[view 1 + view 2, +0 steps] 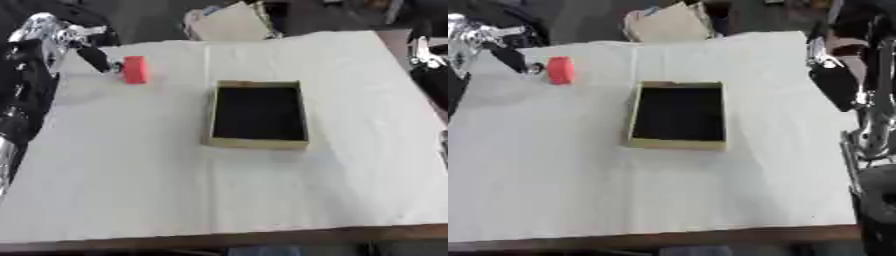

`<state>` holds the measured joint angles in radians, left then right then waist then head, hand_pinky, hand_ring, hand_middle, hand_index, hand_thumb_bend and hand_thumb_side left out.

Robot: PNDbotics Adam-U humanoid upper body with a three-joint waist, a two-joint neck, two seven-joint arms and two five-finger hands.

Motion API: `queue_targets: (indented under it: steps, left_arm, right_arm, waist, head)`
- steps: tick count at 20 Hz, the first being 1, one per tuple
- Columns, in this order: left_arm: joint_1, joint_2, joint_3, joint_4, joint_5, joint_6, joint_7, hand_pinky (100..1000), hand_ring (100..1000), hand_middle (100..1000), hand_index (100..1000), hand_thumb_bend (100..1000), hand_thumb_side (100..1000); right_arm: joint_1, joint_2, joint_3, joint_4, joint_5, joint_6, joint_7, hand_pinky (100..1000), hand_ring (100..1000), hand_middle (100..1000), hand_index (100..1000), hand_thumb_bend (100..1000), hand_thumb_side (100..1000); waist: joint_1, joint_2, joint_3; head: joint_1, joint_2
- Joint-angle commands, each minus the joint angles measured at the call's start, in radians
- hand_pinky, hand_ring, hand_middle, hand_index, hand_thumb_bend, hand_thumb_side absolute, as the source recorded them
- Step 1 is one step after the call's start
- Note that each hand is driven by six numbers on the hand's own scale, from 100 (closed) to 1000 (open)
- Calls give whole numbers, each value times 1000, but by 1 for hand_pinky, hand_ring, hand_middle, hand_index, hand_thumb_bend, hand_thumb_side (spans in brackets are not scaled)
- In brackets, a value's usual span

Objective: Pick up objects on the table and place them in the box.

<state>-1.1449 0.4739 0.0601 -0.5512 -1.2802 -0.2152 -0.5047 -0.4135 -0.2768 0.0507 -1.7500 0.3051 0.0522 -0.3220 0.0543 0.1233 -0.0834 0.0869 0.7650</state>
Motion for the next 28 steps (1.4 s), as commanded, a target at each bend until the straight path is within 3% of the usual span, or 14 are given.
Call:
queue_targets:
  steps: [1,10,16,28]
  left_arm:
    - [-17,37,6,-19,7,2,-1,778,768,742,824,312,342]
    - [-16,43,4,-21,16,-2,-5,779,769,746,828,320,347]
    - [-14,48,2,-30,14,-15,7,798,821,807,864,465,415]
    - [-7,77,15,-45,10,-22,115,804,833,811,877,421,325]
  right_arm:
    - [-14,-8,0,-14,-6,-1,-2,579,697,590,868,202,402]
    - [-12,-10,1,-17,-10,-1,-3,579,697,589,869,203,401]
    - [-12,-10,2,-18,-13,-3,-4,578,697,589,870,204,402]
    - [-19,-20,1,-29,-33,-9,-18,574,695,585,870,204,401]
  waist:
    - [-3,-13,-1]
    - [-2,-12,-5]
    - [0,-7,-11]
    - [20,41,-34]
  head:
    - [5,5]
    - [1,5]
    - [-2,5]
    - [1,-1]
